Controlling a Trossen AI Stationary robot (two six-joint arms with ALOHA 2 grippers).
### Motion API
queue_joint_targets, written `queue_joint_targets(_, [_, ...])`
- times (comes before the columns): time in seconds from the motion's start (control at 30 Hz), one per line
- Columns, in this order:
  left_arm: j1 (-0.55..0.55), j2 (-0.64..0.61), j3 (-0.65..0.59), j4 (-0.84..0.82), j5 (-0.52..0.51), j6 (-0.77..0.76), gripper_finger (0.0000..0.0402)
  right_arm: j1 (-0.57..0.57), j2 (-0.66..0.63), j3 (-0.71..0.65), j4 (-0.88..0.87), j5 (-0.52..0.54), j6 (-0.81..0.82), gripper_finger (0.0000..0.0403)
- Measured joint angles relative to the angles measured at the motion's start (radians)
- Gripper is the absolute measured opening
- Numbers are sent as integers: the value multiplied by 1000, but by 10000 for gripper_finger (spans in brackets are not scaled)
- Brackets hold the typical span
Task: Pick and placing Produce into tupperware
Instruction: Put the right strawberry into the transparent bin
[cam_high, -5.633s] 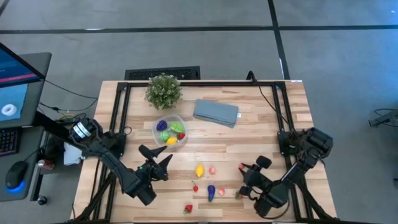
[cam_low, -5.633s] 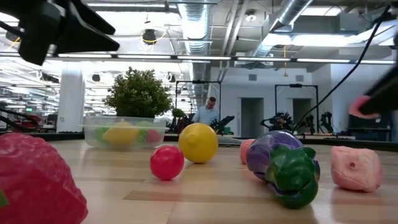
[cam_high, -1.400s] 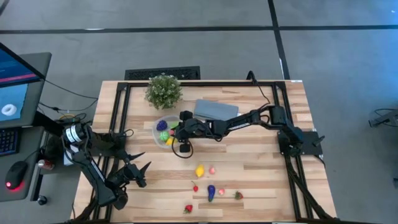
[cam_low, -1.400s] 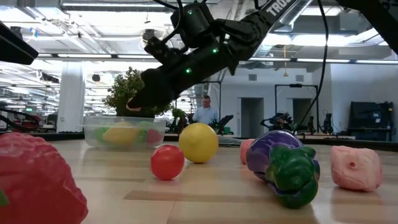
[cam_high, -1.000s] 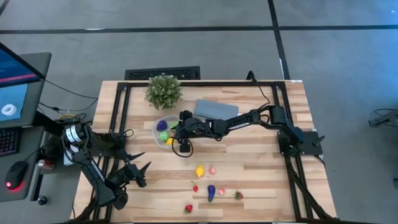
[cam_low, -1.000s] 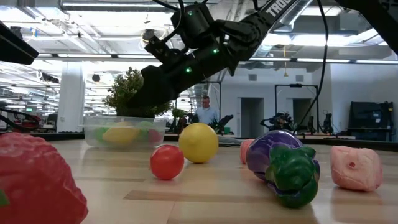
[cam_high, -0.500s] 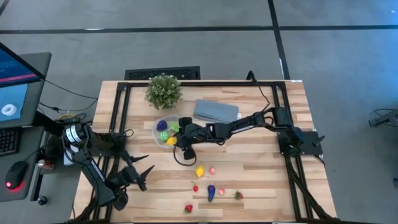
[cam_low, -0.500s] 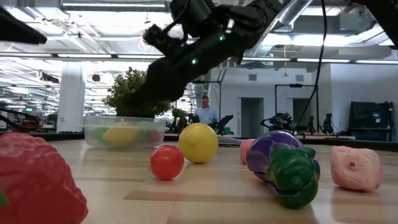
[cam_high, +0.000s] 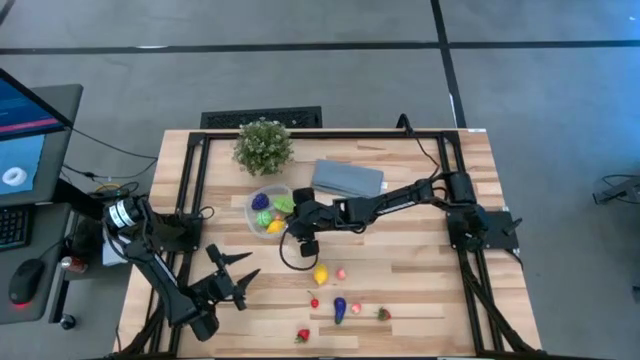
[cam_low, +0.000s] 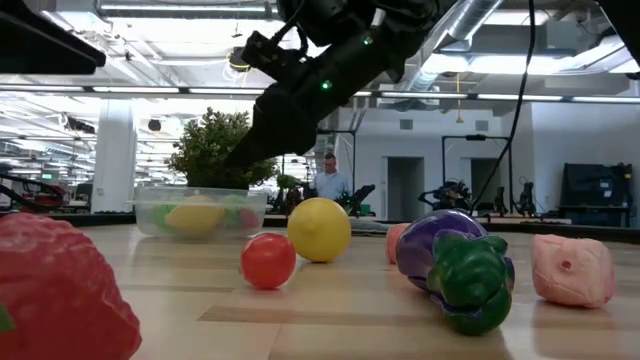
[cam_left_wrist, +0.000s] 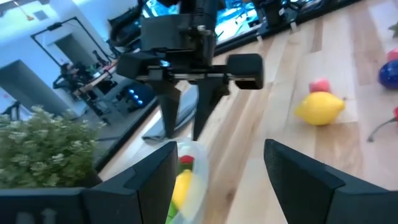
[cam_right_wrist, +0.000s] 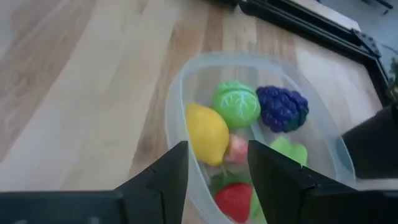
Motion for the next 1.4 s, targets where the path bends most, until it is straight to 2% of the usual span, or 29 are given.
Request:
queue_joint_targets(0.17, [7,0,-27,91,-11,74,231,-5,-1,0,-48,10,7,179])
queue_joint_targets(0.37, [7,0,-33,105,-23,114,231,-12,-1,0,-74,10,27,170])
queue_joint_targets(0.63, [7,0,-33,101,-62,149,231,-12,-4,0,59,6,-21,166])
queue_joint_targets(0.83, [7,0,-41,96,-63,148,231,-1,-83,-13,71,-1,-61,163])
queue_joint_targets(0.97, [7,0,-66,100,-64,114,231,2,-202,-88,80,-24,-52,158])
queue_joint_targets(1.13, [6,0,-101,107,-64,46,231,26,-365,-255,74,-24,11,152])
queue_joint_targets(1.4, [7,0,-110,107,-72,27,231,141,-562,-536,84,-6,190,140])
